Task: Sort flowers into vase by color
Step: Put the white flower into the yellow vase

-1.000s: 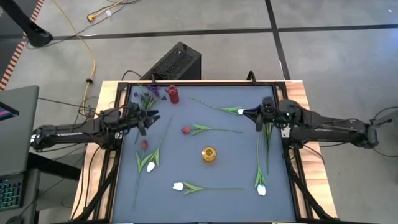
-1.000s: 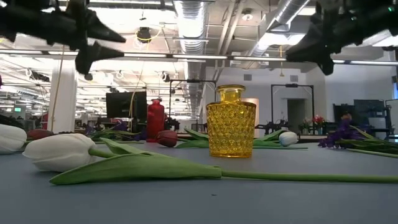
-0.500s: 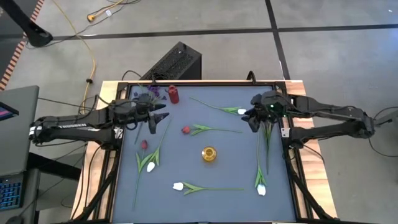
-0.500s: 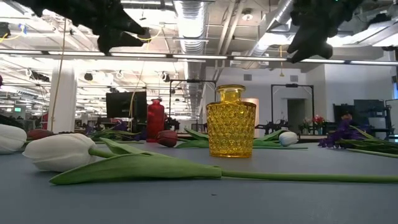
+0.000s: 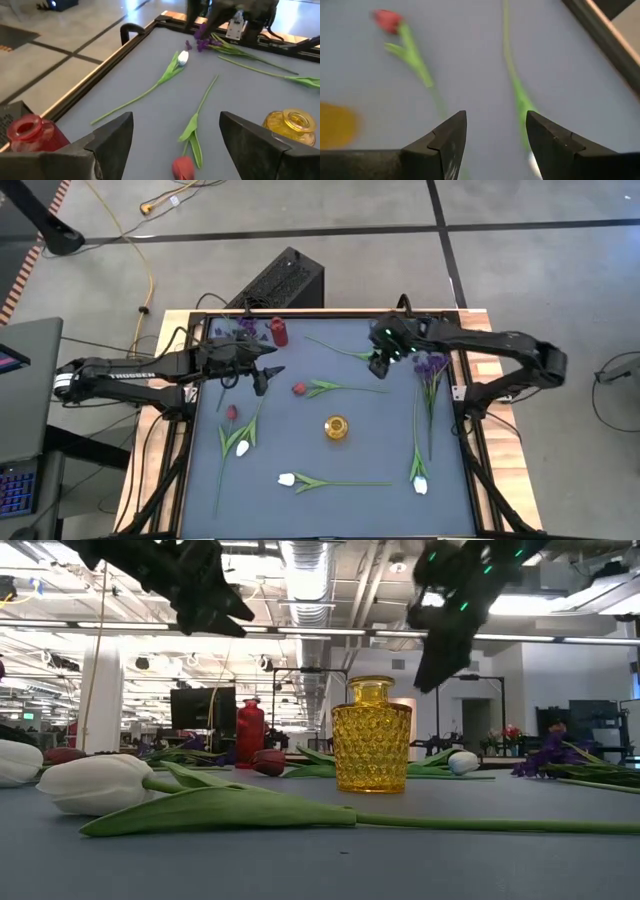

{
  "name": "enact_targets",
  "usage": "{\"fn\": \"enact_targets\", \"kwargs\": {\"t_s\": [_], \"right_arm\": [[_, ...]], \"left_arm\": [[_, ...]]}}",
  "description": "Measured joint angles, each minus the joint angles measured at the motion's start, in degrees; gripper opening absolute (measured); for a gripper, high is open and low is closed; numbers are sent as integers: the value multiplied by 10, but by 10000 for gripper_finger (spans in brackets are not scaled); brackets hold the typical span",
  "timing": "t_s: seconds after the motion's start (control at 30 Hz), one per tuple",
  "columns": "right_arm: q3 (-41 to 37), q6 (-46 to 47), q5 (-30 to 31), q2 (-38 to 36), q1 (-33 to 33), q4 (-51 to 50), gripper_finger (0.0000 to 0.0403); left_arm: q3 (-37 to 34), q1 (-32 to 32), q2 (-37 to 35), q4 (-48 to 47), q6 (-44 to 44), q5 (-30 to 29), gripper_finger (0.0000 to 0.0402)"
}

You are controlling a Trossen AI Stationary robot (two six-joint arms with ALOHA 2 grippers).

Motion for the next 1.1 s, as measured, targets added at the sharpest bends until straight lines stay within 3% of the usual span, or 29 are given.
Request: {"fn": "enact_targets", "kwargs": {"t_s": [0.37,0.83,0.97,1.1], "right_arm": [[86,-160,-54,194,-78,19,233],[95,-228,-60,300,-76,24,221],[96,-227,-38,307,-72,14,200],[96,-226,-23,304,-67,2,144]], "left_arm": [[0,0,-1,-1,-36,-1,287],[0,0,-1,-28,-58,-9,287],[0,0,-1,-29,-58,-9,287],[0,0,-1,-31,-58,-6,287]]}}
